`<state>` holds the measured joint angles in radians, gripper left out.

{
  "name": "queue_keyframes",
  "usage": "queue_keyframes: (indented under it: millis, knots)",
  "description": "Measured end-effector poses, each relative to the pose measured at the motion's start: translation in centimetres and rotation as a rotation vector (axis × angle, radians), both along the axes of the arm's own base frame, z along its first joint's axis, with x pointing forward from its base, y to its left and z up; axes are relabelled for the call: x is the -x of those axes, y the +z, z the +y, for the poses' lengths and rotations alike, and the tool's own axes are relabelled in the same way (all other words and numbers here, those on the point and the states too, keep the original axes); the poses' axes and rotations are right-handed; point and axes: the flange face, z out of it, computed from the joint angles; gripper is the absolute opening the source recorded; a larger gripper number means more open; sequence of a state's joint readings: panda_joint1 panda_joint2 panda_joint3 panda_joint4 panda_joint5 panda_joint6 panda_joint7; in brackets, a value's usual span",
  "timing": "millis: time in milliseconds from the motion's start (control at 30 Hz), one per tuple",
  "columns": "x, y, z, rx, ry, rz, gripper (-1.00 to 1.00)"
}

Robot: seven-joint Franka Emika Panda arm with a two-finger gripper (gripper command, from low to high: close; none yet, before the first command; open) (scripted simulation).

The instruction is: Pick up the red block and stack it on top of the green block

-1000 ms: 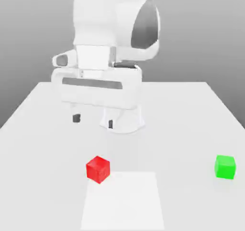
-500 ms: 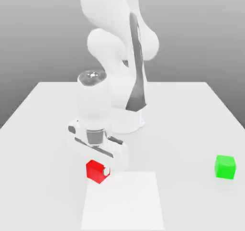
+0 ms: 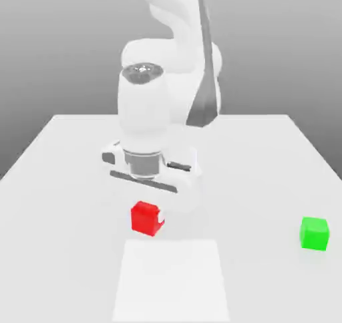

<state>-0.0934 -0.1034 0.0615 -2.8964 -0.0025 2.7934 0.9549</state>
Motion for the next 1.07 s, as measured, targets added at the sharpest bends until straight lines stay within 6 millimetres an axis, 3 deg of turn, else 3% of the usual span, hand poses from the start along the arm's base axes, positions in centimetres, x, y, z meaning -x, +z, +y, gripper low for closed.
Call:
queue_keyframes:
  millis: [200,367,567,767,800,933,967,1067]
  knots:
    - [-1.5,0.7,8.2,0.004,0.486,0.003,-1.00]
    - [-1.1,1.4,16.0,0.005,0.903,0.005,-1.00]
    - [1.4,2.1,24.8,0.002,1.386,0.008,-1.00]
    - [6.0,2.7,33.1,-0.004,1.856,0.009,-1.00]
    - [6.5,2.0,33.8,-0.004,1.892,0.008,-1.00]
    - [5.5,-2.2,33.1,-0.004,1.879,0.008,-1.00]
    - [5.6,-3.1,33.1,-0.004,1.880,0.008,1.00]
    - [5.6,-3.1,33.1,-0.004,1.880,0.008,1.00]
